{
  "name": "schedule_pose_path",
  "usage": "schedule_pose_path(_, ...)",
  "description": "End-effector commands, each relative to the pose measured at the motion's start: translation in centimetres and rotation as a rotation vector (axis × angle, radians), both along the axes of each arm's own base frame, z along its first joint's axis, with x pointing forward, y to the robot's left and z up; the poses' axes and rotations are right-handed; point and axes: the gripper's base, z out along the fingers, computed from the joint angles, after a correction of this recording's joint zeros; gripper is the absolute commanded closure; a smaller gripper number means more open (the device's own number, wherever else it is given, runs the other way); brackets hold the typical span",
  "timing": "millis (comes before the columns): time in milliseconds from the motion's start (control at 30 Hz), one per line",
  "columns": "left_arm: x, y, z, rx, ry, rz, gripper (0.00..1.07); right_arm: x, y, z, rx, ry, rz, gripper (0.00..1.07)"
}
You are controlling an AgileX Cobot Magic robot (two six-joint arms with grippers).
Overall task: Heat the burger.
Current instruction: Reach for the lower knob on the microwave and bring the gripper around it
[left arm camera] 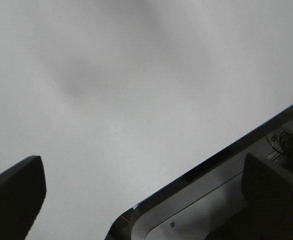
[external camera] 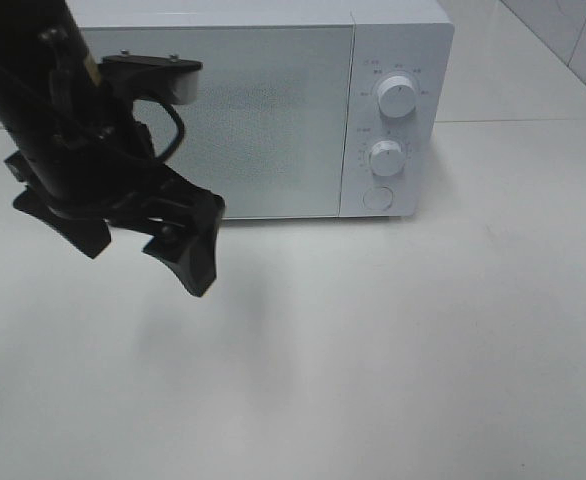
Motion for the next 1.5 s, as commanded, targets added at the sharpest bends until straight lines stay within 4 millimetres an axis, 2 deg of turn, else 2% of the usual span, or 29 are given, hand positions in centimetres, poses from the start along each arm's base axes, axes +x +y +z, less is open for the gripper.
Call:
schedule_pose_path(33,0.5,1.6,0.3,0.007,0.011,0.043,0.06,-0.3,0.0,0.0,0.0,-0.037,0.001,0.33)
schedule_pose_path(67,0.7,2.3,0.4,0.009,0.013,0.062,0.06,-0.3,0.0,0.0,0.0,-0.037,0.001,0.33)
schedule_pose_path(100,1.0,3.9,0.3,0.015,0.024,0.096,0.06,-0.3,0.0,0.0,0.0,-0.037,0.001,0.33)
schedule_pose_path(167,1.0,4.7,0.3,0.016,0.026,0.117,0.06,-0.3,0.0,0.0,0.0,-0.037,0.001,0.33)
schedule_pose_path(200,0.9,6.4,0.3,0.018,0.032,0.163,0.06,-0.3,0.0,0.0,0.0,-0.037,0.001,0.33)
schedule_pose_path(233,0.9,6.4,0.3,0.018,0.032,0.163,0.06,-0.3,0.0,0.0,0.0,-0.037,0.001,0.33)
schedule_pose_path(300,0.3,8.9,0.4,0.018,0.038,0.236,0.06,-0.3,0.0,0.0,0.0,-0.037,0.001,0.33)
schedule_pose_path(333,0.3,8.9,0.4,0.018,0.038,0.236,0.06,-0.3,0.0,0.0,0.0,-0.037,0.001,0.33)
schedule_pose_path(367,-0.4,10.5,0.5,0.016,0.035,0.282,0.06,-0.3,0.0,0.0,0.0,-0.037,0.001,0.33)
schedule_pose_path(433,-0.9,11.3,0.6,0.014,0.031,0.304,0.06,-0.3,0.0,0.0,0.0,-0.037,0.001,0.33)
schedule_pose_path(467,-1.7,12.6,0.8,0.013,0.025,0.344,0.06,-0.3,0.0,0.0,0.0,-0.037,0.001,0.33)
schedule_pose_path(500,-1.7,12.6,0.8,0.013,0.025,0.344,0.06,-0.3,0.0,0.0,0.0,-0.037,0.001,0.33)
schedule_pose_path(567,-3.5,14.3,0.9,0.012,0.013,0.385,0.06,-0.3,0.0,0.0,0.0,-0.037,0.001,0.33)
schedule_pose_path(600,-3.5,14.3,0.9,0.012,0.013,0.385,0.06,-0.3,0.0,0.0,0.0,-0.037,0.001,0.33)
schedule_pose_path(667,-5.4,15.5,0.9,0.011,-0.008,0.404,0.06,-0.3,0.0,0.0,0.0,-0.037,0.001,0.33)
schedule_pose_path(700,-5.4,15.5,0.9,0.011,-0.008,0.404,0.06,-0.3,0.0,0.0,0.0,-0.037,0.001,0.33)
schedule_pose_path(733,-6.6,16.0,1.0,0.019,-0.03,0.407,0.06,-0.3,0.0,0.0,0.0,-0.037,0.001,0.33)
schedule_pose_path(767,-6.6,16.0,1.0,0.019,-0.03,0.407,0.06,-0.3,0.0,0.0,0.0,-0.037,0.001,0.33)
schedule_pose_path(800,-7.7,16.3,1.2,0.026,-0.055,0.404,0.06,-0.3,0.0,0.0,0.0,-0.037,0.001,0.33)
schedule_pose_path(867,-8.4,16.4,1.2,0.023,-0.065,0.404,0.06,-0.3,0.0,0.0,0.0,-0.037,0.001,0.33)
schedule_pose_path(900,-9.6,16.7,1.4,0.015,-0.092,0.404,0.06,-0.3,0.0,0.0,0.0,-0.037,0.001,0.33)
schedule_pose_path(967,-10.2,16.8,1.5,0.011,-0.103,0.404,0.06,-0.3,0.0,0.0,0.0,-0.037,0.001,0.33)
schedule_pose_path(1000,-11.2,16.9,1.5,0.005,-0.126,0.403,0.06,-0.3,0.0,0.0,0.0,-0.037,0.001,0.33)
schedule_pose_path(1067,-11.6,17.0,1.5,0.002,-0.136,0.403,0.06,-0.3,0.0,0.0,0.0,-0.037,0.001,0.33)
schedule_pose_path(1100,-12.8,17.2,1.3,-0.005,-0.158,0.404,0.06,-0.3,0.0,0.0,0.0,-0.037,0.001,0.33)
schedule_pose_path(1233,-14.3,17.5,0.9,-0.011,-0.188,0.402,0.06,-0.3,0.0,0.0,0.0,-0.037,0.001,0.33)
schedule_pose_path(1267,-15.3,17.7,0.5,-0.011,-0.214,0.401,0.06,-0.3,0.0,0.0,0.0,-0.037,0.001,0.33)
schedule_pose_path(1400,-16.3,18.0,0.0,-0.023,-0.286,0.404,0.06,-0.3,0.0,0.0,0.0,-0.037,0.001,0.33)
schedule_pose_path(1500,-17.4,18.3,0.6,-0.053,-0.374,0.406,0.06,-0.3,0.0,0.0,0.0,-0.037,0.001,0.33)
